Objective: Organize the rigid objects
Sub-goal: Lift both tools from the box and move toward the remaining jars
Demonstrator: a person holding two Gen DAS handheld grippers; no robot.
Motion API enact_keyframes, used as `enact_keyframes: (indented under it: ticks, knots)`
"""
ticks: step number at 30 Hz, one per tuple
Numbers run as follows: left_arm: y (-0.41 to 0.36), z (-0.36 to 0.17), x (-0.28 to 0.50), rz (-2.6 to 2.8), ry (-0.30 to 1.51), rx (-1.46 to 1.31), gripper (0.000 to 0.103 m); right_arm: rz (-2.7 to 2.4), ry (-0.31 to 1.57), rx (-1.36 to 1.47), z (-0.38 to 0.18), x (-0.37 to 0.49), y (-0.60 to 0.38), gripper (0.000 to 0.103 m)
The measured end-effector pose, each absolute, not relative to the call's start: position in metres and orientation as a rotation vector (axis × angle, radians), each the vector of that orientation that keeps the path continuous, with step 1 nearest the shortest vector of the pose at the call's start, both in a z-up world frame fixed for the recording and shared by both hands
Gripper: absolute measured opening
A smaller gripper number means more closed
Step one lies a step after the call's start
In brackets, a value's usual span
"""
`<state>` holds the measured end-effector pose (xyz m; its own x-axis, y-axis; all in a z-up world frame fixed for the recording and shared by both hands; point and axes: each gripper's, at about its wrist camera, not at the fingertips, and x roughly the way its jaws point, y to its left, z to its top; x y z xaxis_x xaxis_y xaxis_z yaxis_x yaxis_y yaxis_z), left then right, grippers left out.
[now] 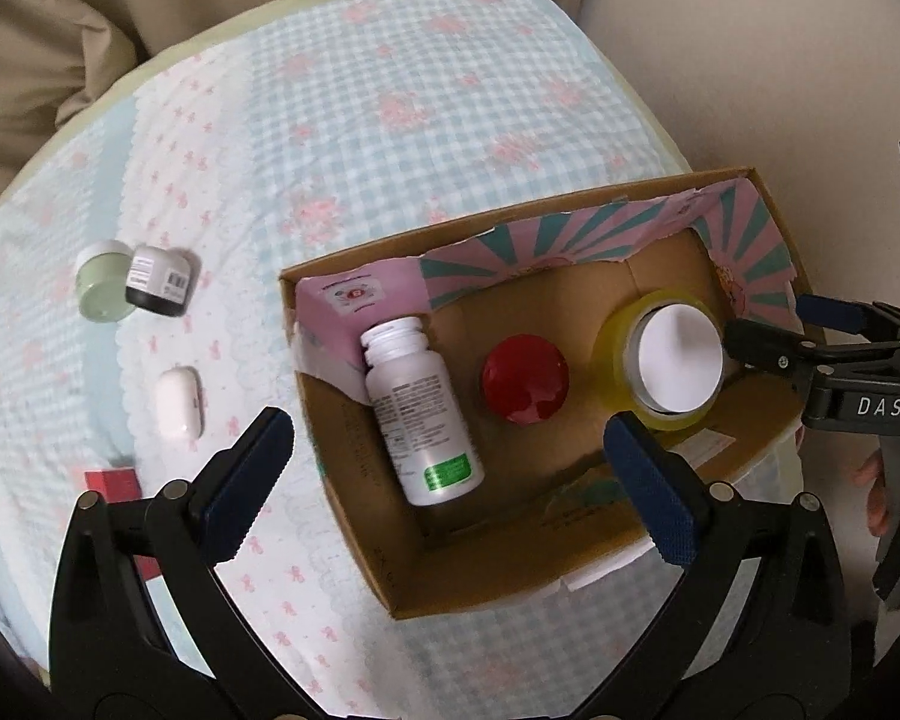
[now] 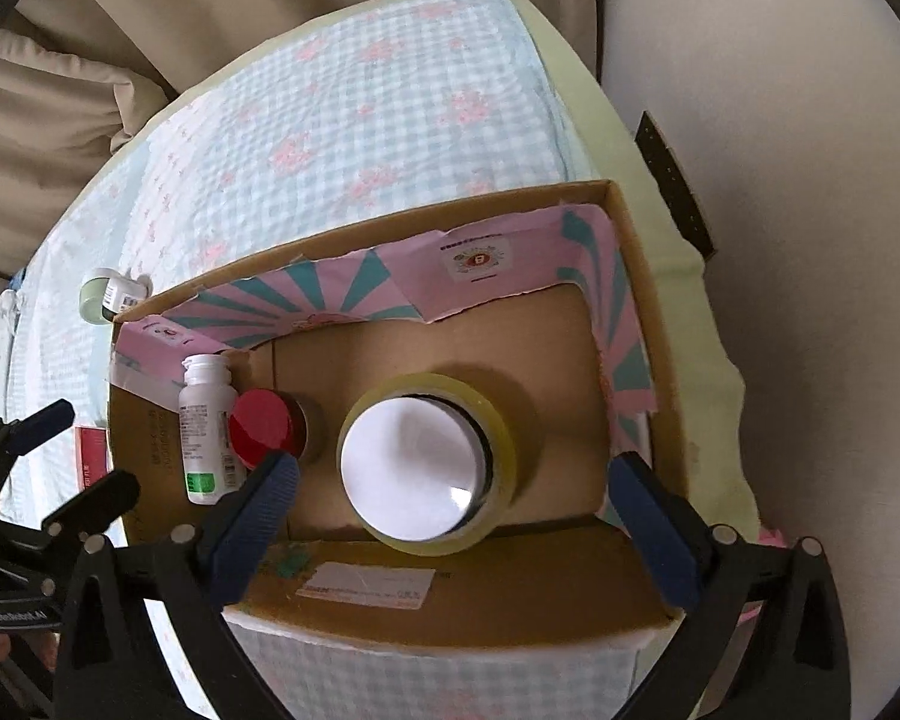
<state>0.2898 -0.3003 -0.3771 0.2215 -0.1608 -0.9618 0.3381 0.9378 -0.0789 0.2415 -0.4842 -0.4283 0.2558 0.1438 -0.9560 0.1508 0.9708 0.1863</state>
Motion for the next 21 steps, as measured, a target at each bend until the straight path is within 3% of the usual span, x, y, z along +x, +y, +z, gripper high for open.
enact_keyframes:
  ticks: [11, 21]
  knots:
    - [-0.292, -0.349, 0.267, -0.344, 1.263, 0.155, 0.103, -0.060, 1.308, 0.201, -0.402, 0.230, -0.478, 0.103]
    - [-0.258, -0.289, 0.231, -0.315, 1.179, 0.118, 0.103, -0.096, 1.232, 0.200, -0.348, 0.201, -0.468, 0.103]
